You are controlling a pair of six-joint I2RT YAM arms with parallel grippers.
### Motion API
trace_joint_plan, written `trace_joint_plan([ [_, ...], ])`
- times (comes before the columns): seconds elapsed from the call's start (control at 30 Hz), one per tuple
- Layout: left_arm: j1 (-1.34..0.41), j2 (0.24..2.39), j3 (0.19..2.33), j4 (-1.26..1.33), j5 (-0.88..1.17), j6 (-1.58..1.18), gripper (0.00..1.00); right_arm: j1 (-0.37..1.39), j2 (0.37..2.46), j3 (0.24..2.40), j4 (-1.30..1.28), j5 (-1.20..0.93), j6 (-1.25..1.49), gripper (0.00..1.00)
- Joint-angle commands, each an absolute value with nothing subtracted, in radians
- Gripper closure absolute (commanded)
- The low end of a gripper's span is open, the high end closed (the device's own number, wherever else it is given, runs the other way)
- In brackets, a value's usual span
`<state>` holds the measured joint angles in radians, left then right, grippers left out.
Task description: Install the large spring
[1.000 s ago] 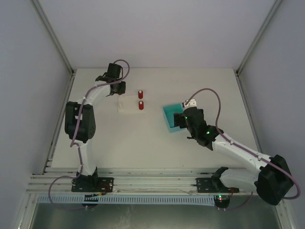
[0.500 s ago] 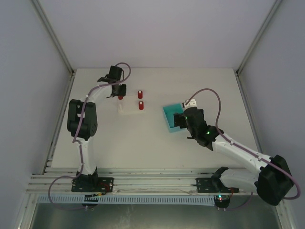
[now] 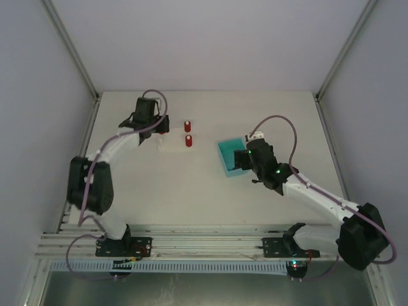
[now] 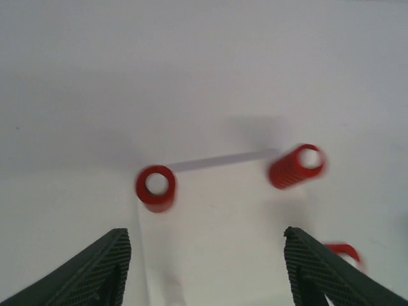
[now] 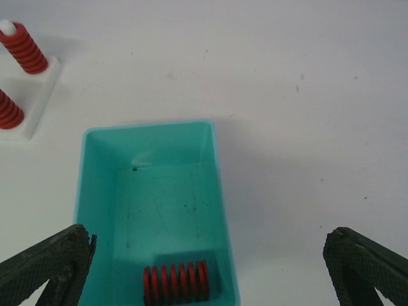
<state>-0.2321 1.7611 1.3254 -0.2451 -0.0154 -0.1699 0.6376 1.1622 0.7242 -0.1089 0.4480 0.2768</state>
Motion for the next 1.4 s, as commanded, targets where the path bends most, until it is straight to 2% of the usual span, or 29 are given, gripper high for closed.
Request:
trace_joint_plan([
  [0.0, -0.261, 1.563, 1.15, -0.023, 0.071, -0.27, 0.25, 0.57, 1.23, 0.834, -0.264, 0.249, 0.311, 0.01],
  [0.1, -0.277, 1.442, 0.989, 0.08, 0.11, -0.325, 0.12, 0.543, 1.257, 0.879, -0.358, 0.171, 0.301, 0.08],
  [0.13, -0.29, 1.409, 0.939, 0.126, 0.121, -0.339, 0.02, 0.526, 1.265, 0.9, -0.387, 0.129, 0.293, 0.12],
  [0.17, -0.303, 1.376, 0.892, 0.167, 0.12, -0.356, 0.0, 0.517, 1.284, 0.922, -0.418, 0.097, 0.289, 0.18],
  [0.23, -0.339, 1.327, 0.805, 0.238, 0.113, -0.381, 0.01, 0.512, 1.321, 0.971, -0.482, 0.068, 0.286, 0.32],
  [0.33, -0.389, 1.293, 0.729, 0.285, 0.083, -0.392, 0.01, 0.51, 1.405, 1.049, -0.577, 0.073, 0.286, 0.43],
  [0.6, -0.449, 1.268, 0.623, 0.324, -0.002, -0.394, 0.01, 0.492, 1.605, 1.217, -0.71, 0.194, 0.166, 0.52],
  [0.83, -0.45, 1.321, 0.591, 0.42, 0.073, -0.424, 0.01, 0.483, 1.678, 1.321, -0.743, 0.246, 0.132, 0.54],
  [1.1, -0.448, 1.399, 0.627, 0.424, 0.206, -0.476, 0.01, 0.44, 1.659, 1.324, -0.748, 0.158, 0.16, 0.54],
  [1.23, -0.457, 1.407, 0.674, 0.377, 0.277, -0.472, 0.04, 0.44, 1.585, 1.312, -0.738, 0.141, 0.234, 0.48],
  [1.37, -0.459, 1.374, 0.686, 0.366, 0.322, -0.475, 0.06, 0.44, 1.535, 1.261, -0.676, 0.166, 0.295, 0.38],
])
